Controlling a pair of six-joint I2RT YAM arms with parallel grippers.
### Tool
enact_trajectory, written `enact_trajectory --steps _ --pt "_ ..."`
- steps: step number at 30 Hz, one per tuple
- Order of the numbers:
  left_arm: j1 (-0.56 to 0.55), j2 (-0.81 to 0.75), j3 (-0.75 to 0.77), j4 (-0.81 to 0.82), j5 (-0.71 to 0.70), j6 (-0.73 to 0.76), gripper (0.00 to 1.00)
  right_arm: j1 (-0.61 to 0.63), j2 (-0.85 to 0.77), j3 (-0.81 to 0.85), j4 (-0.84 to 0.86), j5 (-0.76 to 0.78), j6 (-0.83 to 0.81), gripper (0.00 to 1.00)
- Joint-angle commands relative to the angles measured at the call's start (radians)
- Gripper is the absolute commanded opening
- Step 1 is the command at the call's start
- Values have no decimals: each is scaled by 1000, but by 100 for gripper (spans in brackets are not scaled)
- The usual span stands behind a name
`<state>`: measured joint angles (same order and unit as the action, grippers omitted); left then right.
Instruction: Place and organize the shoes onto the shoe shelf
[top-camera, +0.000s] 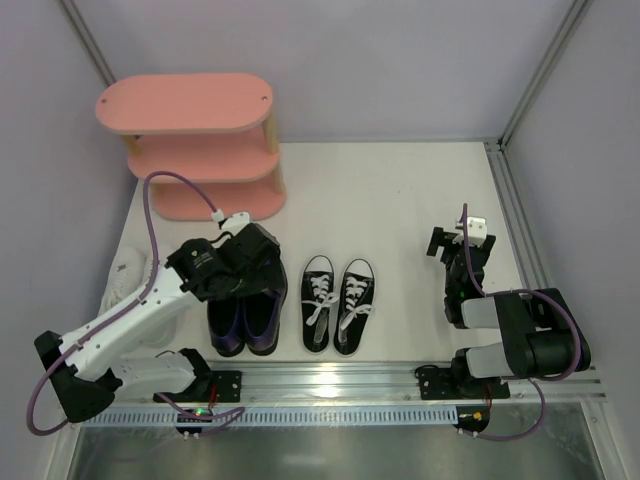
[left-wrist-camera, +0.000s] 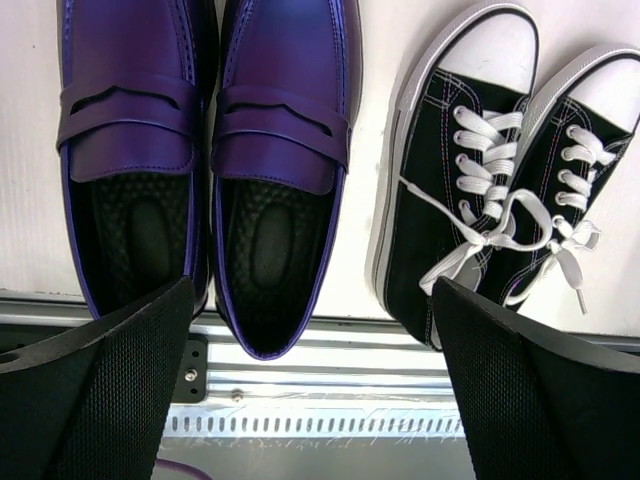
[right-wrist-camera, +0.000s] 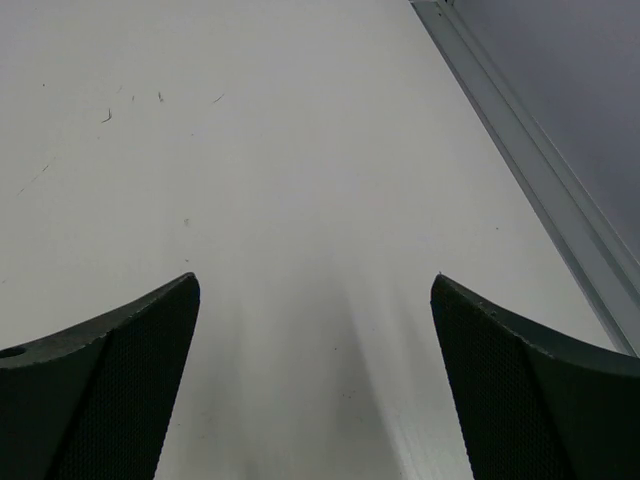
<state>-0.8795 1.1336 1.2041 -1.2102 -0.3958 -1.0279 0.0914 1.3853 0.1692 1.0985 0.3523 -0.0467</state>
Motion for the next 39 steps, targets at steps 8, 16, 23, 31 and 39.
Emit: enact_trajectory --steps 8,16,23,31,39 --pt "-16 35 -34 -69 -21 -61 100 -2 -14 13 75 -7 21 97" --pt "-15 -35 -222 -12 -26 -92 100 -4 -14 13 77 -9 21 97" --pt "-16 -23 -314 81 -18 -97 100 -2 -14 13 75 -9 21 97" --pt "-16 -47 -440 147 -78 -61 81 -4 -14 13 77 -10 21 97" --pt "3 -5 -517 271 -100 -44 28 -2 -14 13 75 -9 21 97"
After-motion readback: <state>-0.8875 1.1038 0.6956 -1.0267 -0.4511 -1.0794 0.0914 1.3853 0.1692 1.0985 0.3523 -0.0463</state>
